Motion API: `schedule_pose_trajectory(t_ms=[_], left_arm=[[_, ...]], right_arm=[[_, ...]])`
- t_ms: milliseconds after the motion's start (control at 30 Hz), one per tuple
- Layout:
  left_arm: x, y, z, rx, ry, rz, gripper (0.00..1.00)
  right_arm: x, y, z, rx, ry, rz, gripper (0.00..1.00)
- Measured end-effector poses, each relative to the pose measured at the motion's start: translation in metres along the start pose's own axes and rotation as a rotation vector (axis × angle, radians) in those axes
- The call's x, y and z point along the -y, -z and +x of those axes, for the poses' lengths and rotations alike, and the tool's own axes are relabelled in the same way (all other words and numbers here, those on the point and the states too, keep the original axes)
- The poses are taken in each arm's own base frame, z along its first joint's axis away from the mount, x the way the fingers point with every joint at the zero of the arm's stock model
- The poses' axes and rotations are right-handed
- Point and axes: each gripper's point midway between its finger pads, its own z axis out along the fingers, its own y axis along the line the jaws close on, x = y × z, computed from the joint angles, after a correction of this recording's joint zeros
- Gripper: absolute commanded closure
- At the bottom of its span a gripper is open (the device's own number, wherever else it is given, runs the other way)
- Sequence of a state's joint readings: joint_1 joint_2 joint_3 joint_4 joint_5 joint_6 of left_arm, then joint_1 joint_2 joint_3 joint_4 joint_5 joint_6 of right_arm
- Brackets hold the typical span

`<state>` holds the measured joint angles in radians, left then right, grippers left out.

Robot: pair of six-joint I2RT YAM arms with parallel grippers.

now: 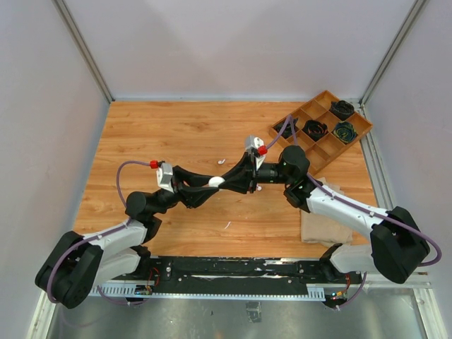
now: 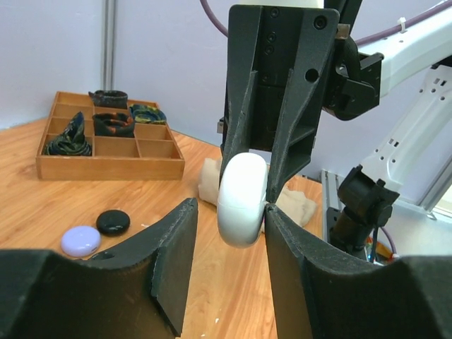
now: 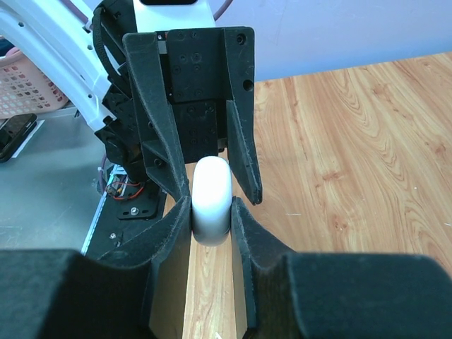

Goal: Insert the wireless bluetooth earbuds into the charging case
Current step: Pick up the charging case at the center of the board, then open the charging case.

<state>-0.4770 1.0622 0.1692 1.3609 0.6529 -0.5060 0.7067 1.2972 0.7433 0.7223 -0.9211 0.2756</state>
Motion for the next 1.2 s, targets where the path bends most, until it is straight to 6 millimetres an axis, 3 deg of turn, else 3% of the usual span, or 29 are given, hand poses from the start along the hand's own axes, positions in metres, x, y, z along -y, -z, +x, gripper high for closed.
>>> schedule_pose_trajectory(t_ms=[167,367,433,533,633,833,1033,1200], left_arm=[[0.002,0.0,0.004,-0.013,0.009,0.018,0.56],[0.009,0.0,0.006,-0.02,0.021,0.06,0.82],[0.01,0.0,0.005,-0.019,0.021,0.068,0.88],[0.011,0.0,0.004,-0.018,0.018,0.074,0.96],[0.012,0.001,0.003,-0.015,0.001,0.076,0.99],[0.011,0.001,0.003,-0.017,-0.04,0.077,1.0],[0.011,0.002,0.006,-0.033,-0.061,0.085,1.0],[0.013,0.003,0.009,-0.046,-0.065,0.098,1.0]], right_arm=[[-0.001,-0.001,-0.001,0.002,0.01,-0.01,0.87],[-0.003,-0.002,-0.001,0.003,0.026,-0.022,0.84],[-0.004,-0.002,-0.002,0.003,0.034,-0.03,0.8],[-0.004,-0.003,-0.003,0.003,0.048,-0.034,0.65],[-0.005,-0.003,-0.002,-0.001,0.059,-0.038,0.51],[-0.007,-0.001,-0.003,-0.02,0.106,-0.032,0.37],[-0.006,0.0,-0.01,-0.034,0.176,0.002,0.32],[-0.001,-0.001,-0.003,-0.064,0.19,0.036,0.3]])
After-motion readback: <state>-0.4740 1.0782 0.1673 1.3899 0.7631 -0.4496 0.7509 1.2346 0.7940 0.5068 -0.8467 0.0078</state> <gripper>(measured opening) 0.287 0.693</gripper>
